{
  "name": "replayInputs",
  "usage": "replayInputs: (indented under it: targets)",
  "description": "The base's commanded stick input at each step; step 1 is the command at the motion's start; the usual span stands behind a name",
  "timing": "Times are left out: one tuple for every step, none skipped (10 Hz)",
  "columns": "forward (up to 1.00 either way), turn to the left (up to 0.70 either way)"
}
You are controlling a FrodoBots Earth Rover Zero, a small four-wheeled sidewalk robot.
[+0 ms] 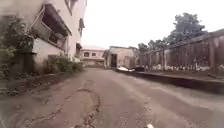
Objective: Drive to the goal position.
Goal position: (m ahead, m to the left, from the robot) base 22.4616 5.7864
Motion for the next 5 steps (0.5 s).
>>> replayInputs:
  targets:
    - [0.7, 0.0]
    - [0.7, 0.0]
    - [0.7, 0.0]
    - [0.7, 0.0]
    - [0.7, 0.0]
